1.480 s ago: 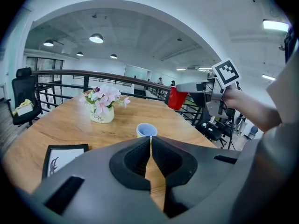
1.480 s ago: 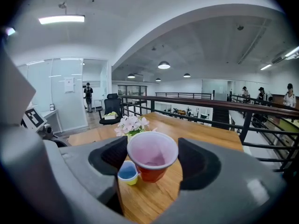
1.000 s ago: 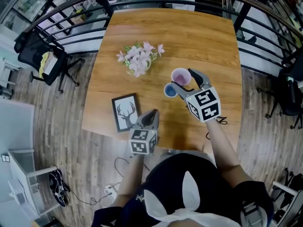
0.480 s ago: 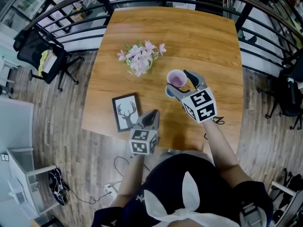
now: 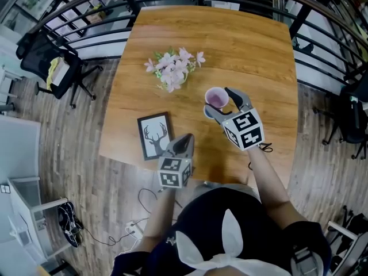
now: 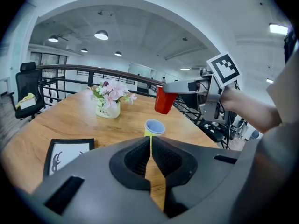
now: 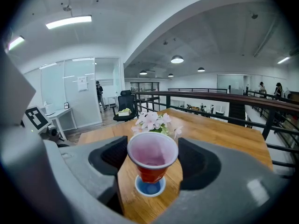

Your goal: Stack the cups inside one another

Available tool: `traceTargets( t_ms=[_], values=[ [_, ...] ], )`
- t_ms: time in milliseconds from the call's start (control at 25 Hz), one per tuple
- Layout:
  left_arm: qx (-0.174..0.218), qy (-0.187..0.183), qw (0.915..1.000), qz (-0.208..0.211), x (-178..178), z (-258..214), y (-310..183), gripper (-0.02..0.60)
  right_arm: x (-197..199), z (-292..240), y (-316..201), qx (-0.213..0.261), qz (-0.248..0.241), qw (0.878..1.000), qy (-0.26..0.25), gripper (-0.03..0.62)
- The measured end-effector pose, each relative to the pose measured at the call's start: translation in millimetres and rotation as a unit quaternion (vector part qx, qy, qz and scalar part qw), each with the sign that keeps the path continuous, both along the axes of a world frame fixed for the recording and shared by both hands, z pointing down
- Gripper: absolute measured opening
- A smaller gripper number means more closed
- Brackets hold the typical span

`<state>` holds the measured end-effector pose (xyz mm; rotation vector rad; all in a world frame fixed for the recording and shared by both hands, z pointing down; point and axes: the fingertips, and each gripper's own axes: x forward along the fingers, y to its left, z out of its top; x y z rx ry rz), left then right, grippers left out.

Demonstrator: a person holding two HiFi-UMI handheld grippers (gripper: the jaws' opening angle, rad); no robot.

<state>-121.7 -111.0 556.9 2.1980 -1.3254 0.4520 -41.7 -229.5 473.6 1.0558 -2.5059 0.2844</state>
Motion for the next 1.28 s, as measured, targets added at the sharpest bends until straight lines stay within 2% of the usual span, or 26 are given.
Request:
traceTargets(
  t_ms=[520, 1280],
  values=[
    [-0.026, 0.007, 0.9996, 0.002, -3, 15, -3, 0.026, -5, 37, -6, -0.034, -0.006, 0.999, 0.009, 0.336],
    [-0.034, 0.018, 0.9992, -0.012, -6, 26, -9, 0.026, -10, 89, -4, -0.084, -0.020, 0.996, 0.029, 0.341]
  ],
)
